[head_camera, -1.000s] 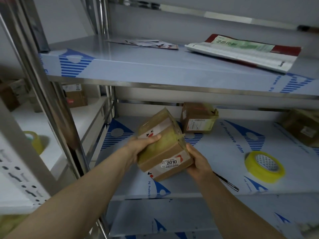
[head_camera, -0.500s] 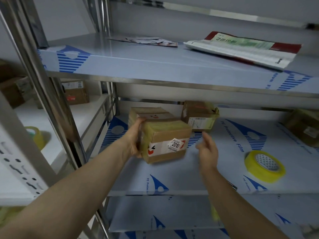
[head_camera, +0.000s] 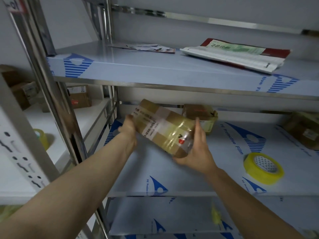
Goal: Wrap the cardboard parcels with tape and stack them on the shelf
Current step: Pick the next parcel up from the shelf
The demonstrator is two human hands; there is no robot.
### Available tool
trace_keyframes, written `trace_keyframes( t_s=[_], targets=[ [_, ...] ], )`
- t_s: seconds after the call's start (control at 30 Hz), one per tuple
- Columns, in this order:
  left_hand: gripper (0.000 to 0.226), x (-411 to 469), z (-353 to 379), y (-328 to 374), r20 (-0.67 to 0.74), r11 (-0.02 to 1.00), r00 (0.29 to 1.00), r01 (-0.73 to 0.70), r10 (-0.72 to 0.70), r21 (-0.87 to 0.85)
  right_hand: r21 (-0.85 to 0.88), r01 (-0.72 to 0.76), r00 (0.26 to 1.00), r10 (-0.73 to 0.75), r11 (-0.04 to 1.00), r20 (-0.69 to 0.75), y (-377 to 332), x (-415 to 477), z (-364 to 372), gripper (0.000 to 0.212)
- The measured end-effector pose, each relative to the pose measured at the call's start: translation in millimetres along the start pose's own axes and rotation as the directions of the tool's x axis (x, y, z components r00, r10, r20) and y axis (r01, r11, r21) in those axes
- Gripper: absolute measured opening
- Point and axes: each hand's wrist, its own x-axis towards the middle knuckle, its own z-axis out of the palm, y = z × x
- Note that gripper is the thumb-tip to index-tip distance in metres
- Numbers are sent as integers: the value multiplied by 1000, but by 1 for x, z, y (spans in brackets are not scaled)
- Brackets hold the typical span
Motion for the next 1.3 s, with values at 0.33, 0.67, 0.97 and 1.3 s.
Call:
trace_keyframes(
  t_s=[0.33,0.67,0.97,1.3],
  targets=[
    [23,2,-20,-6,28,944,959,-271,281,-187,165,-9,1000,5,986,22,21,-30,-10,128],
    [39,-2,-24,9,113,926,921,-361,373,-113,513,-193,977,212,836,22,3,-10,-22,111],
    [67,-7,-39,8,461,935,882,-237,93,265,749,-615,751,473,247,460,15,0,-38,44],
    [51,-9,-40,2,489,949,869,-212,73,235,761,-647,667,513,41,540,26,-11,-37,80]
  ],
)
